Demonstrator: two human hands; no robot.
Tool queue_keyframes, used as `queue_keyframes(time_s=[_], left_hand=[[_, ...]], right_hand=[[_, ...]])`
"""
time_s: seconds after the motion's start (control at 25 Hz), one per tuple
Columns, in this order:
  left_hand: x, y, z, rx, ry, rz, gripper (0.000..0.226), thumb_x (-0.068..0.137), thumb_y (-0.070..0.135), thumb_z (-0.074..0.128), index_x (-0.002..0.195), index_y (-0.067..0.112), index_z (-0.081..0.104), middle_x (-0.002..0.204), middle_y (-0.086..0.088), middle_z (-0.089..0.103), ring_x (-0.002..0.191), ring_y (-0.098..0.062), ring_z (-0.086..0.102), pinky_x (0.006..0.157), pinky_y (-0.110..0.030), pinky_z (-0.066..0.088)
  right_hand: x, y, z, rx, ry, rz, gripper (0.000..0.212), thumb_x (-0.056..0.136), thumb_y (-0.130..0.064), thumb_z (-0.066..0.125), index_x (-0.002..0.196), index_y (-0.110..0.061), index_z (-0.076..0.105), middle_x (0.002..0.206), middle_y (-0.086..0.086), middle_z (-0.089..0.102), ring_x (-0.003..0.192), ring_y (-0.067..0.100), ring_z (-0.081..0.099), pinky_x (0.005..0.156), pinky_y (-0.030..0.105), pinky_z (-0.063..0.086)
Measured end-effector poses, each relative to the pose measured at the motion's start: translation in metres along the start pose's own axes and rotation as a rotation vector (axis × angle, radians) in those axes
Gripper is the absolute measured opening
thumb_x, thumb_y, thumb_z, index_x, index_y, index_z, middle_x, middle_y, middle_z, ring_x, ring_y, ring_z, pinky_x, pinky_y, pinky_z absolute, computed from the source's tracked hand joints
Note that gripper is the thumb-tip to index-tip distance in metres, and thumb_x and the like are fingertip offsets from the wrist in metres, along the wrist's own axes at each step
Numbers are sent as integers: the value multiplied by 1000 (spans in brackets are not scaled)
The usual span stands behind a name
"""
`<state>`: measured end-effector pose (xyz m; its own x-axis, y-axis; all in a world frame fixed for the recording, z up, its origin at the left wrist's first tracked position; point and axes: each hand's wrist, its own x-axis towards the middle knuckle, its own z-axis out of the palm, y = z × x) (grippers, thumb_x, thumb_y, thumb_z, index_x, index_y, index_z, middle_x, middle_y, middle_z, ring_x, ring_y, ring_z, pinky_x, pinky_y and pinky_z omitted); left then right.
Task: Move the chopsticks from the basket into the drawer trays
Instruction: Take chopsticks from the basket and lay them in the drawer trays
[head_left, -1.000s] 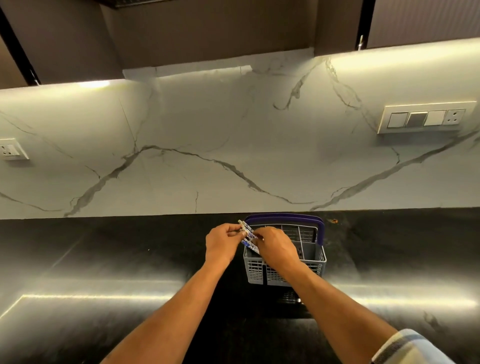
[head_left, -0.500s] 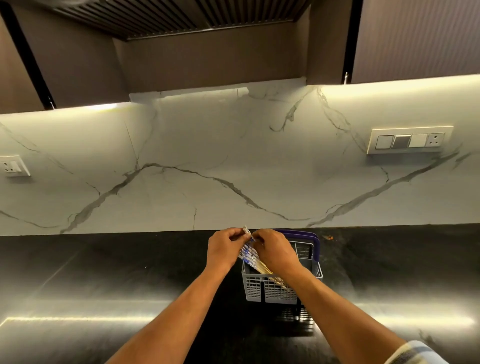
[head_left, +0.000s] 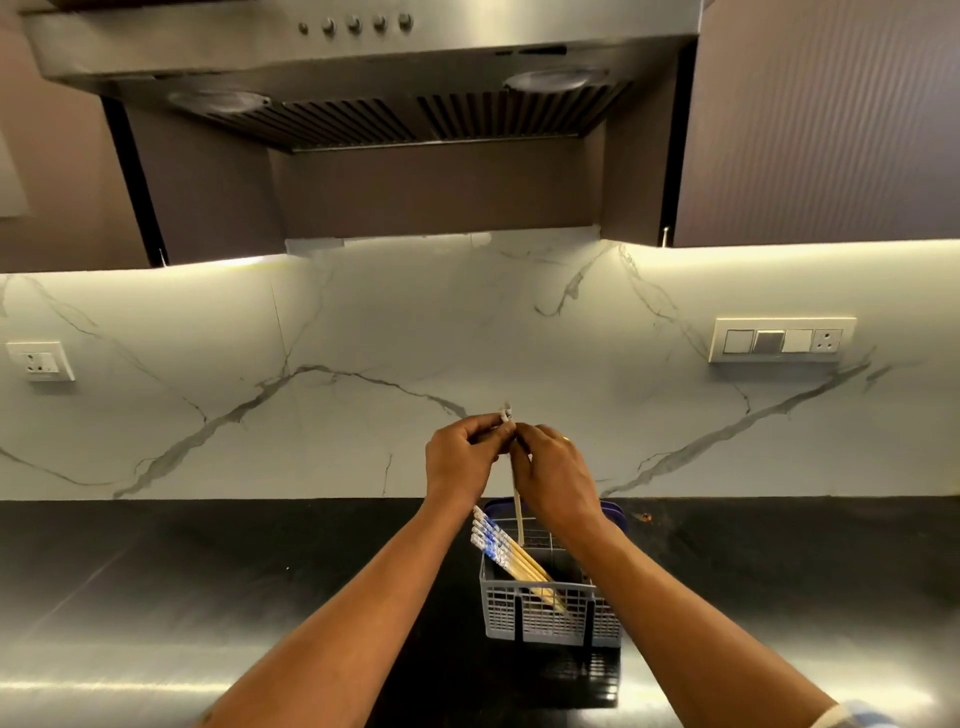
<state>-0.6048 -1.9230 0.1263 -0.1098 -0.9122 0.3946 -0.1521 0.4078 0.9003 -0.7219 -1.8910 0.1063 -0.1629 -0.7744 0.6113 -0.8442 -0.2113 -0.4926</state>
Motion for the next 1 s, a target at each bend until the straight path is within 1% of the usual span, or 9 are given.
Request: queue_keyframes(time_s=[0.12,0.28,0.36,0.44,0.56,0.64,0.72,0.88,1.0], left_hand=[[-4,22,-6,-114,-41,-7,25,85,28,76,107,16,75,92,1,77,81,-8,75,76,-22,61],[-16,39,-17,-210,-159,-93,22,84,26,77,102,13,76,92,-4,77,82,-18,75,74,-26,62],[-23,45,-24,-212,-242,-117,22,85,26,75,105,16,76,95,-2,77,84,-15,73,73,-24,61],[-25,49,-30,-189,-307,-112,22,86,28,74,107,23,75,98,6,76,93,-8,70,76,-23,57],[-29,55,-36,-222,-356,-125,19,88,26,72,105,22,77,97,7,77,100,-10,69,86,-28,55],[-36,59,-37,-303,-341,-133,16,89,22,71,101,15,78,97,-2,79,100,-18,73,92,-34,56],[-44,66,-38,-428,-273,-164,13,89,20,71,97,12,77,95,-9,78,98,-25,74,91,-36,58],[-54,67,-46,-650,-173,-262,13,90,16,70,99,8,74,89,-11,78,87,-25,76,79,-40,62],[-70,53,-45,-685,-153,-334,19,89,14,71,104,2,72,90,-14,77,84,-24,77,70,-36,64]], right_hand=[[-4,-15,-19,129,79,42,25,102,-20,47,117,-14,66,109,4,69,94,15,65,86,24,53],[-18,-29,-40,361,20,156,19,99,-15,55,110,-14,71,93,1,73,80,11,69,75,16,55],[-27,-34,-51,442,-37,184,16,98,-14,57,99,-15,73,83,6,73,74,22,69,72,27,59],[-34,-38,-61,565,-111,218,15,97,-13,59,92,-13,73,82,12,73,77,31,70,78,39,62],[-42,-46,-72,705,-198,257,14,96,-12,61,96,-5,73,88,20,73,79,27,71,79,35,61],[-50,-54,-78,757,-204,295,15,95,-12,61,96,-4,74,90,21,73,78,25,71,77,31,61],[-61,-60,-83,805,-216,345,15,95,-11,61,97,-4,74,89,19,75,78,24,73,76,30,61],[-105,-56,-75,733,-293,425,14,95,-13,62,96,-13,76,91,14,77,87,29,74,82,36,61],[-143,-51,-64,713,-302,537,14,95,-13,62,97,-9,76,89,11,77,85,24,75,79,34,61]])
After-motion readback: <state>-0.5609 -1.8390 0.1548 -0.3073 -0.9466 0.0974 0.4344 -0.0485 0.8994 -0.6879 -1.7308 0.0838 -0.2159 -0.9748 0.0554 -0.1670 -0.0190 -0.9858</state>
